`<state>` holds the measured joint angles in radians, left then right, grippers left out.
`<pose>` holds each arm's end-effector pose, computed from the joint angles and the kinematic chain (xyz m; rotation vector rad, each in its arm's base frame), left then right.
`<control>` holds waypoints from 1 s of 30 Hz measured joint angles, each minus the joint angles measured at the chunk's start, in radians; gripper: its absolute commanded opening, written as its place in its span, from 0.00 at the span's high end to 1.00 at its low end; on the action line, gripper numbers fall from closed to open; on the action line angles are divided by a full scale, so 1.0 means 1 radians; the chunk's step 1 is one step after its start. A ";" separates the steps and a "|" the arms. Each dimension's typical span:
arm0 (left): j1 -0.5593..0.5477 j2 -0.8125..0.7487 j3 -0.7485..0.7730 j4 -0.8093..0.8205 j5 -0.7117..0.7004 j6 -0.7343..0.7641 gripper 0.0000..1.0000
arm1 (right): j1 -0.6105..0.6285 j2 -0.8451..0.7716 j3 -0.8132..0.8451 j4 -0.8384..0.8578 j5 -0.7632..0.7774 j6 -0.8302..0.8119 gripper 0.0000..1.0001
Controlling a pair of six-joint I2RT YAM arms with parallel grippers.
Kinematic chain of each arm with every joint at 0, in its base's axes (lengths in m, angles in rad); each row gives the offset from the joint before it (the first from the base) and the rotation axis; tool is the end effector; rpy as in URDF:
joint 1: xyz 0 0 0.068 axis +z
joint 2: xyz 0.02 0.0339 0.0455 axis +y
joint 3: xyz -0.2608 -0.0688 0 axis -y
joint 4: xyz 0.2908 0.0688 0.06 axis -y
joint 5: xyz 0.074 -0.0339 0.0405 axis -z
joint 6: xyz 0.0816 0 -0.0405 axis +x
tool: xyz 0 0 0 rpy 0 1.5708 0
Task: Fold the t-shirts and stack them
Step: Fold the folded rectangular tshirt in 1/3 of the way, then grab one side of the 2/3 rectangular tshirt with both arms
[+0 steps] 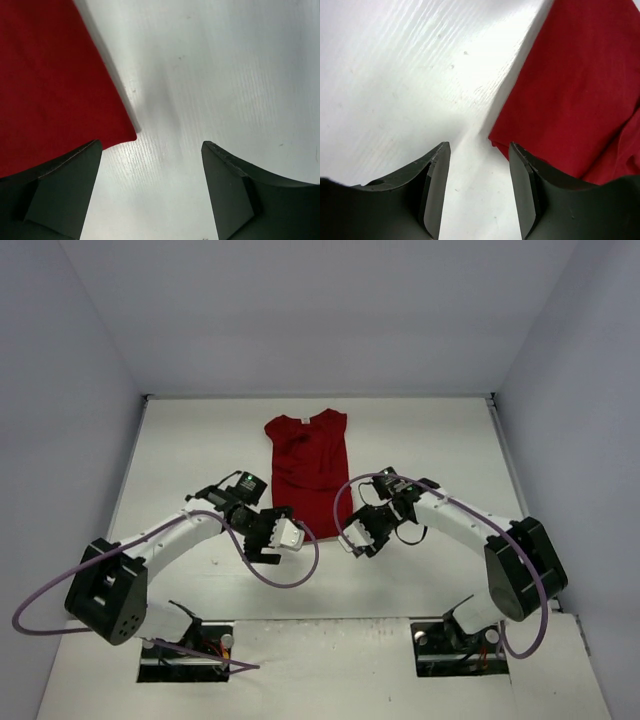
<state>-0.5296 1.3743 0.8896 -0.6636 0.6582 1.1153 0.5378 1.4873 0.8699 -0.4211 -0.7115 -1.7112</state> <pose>0.2433 -0.2003 0.1605 1.9405 1.5540 -0.6572 0.2639 0.2194 0.1370 -2.1725 0.7816 0.3641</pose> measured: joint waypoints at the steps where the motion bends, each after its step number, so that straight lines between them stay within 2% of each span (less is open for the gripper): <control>1: -0.008 0.003 -0.002 -0.006 -0.003 0.027 0.23 | 0.000 0.001 -0.006 0.002 0.010 -0.028 0.54; 6: -0.014 0.048 0.006 -0.007 -0.003 0.132 0.26 | 0.001 0.007 -0.025 0.027 0.035 -0.133 0.54; 17: -0.009 0.174 0.050 -0.005 0.020 0.226 0.51 | 0.000 0.074 -0.026 0.080 0.028 -0.232 0.59; 21: 0.003 0.208 0.078 -0.004 0.032 0.232 0.55 | 0.000 0.111 -0.026 0.091 0.026 -0.257 0.67; 27: 0.030 0.273 0.128 -0.018 0.043 0.231 0.56 | -0.002 0.164 -0.012 0.105 0.006 -0.273 0.71; 30: 0.039 0.310 0.175 -0.046 0.044 0.232 0.56 | -0.008 0.181 0.001 0.109 -0.005 -0.277 0.76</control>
<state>-0.4905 1.6844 1.0641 -0.7094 0.7025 1.3469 0.5295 1.6686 0.8708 -0.3117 -0.7161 -1.9884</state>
